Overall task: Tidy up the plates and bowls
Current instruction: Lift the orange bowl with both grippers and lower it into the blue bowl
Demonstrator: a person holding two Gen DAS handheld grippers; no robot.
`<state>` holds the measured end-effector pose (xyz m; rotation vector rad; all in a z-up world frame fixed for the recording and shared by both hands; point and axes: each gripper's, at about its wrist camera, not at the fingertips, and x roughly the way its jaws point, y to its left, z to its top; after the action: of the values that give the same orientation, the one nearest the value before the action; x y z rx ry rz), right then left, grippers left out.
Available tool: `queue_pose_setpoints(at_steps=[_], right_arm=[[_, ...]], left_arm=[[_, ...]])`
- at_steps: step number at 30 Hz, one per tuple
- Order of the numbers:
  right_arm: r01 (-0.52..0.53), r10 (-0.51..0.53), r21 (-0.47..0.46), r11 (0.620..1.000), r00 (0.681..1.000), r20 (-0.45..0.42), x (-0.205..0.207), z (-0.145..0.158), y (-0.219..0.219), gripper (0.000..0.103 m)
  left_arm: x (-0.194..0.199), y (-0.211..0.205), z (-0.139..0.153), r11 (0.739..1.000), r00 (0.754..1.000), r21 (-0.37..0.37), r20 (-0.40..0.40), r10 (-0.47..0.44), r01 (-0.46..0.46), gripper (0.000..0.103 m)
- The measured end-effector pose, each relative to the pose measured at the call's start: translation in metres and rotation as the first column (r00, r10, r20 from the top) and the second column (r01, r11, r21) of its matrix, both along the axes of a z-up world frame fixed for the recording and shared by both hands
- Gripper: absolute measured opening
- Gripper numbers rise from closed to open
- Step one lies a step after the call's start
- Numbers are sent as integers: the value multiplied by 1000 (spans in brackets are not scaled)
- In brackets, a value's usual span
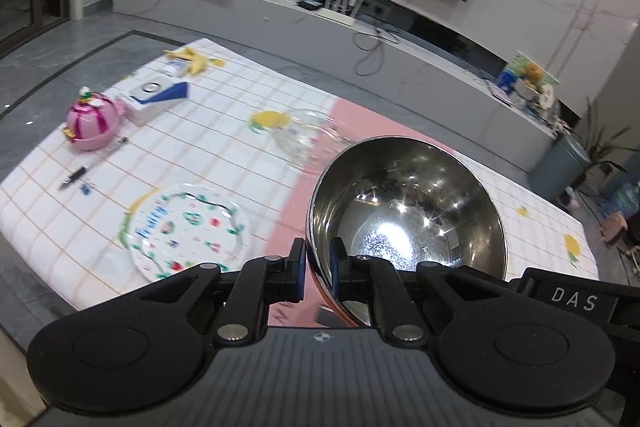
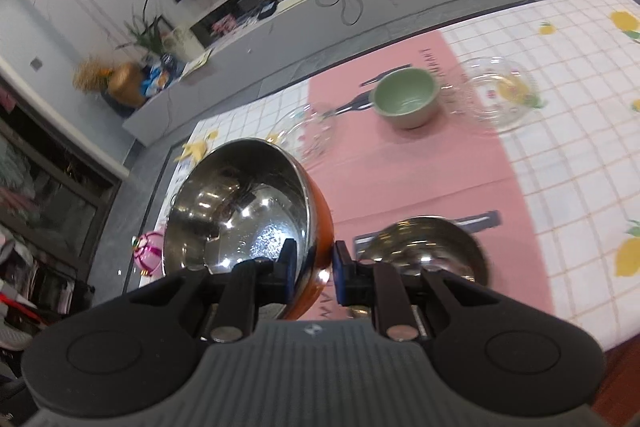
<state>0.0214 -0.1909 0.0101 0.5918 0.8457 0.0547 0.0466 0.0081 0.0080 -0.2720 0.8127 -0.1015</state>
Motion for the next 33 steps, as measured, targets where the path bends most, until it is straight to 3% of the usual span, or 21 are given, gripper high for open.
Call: queue_pose_setpoints(at_steps=[12, 26, 33], right_arm=[[79, -78, 41, 996, 997, -27, -30, -15, -60, 18], [56, -57, -14, 998, 990, -129, -19, -62, -64, 18], [56, -58, -20, 998, 986, -156, -15, -73, -65, 18]], left_arm=[[-9, -51, -20, 994, 992, -8, -49, -112, 112, 13], [-3, -56, -63, 993, 978, 7, -178, -111, 114, 13], [0, -61, -70, 992, 974, 24, -195, -114, 121, 14]])
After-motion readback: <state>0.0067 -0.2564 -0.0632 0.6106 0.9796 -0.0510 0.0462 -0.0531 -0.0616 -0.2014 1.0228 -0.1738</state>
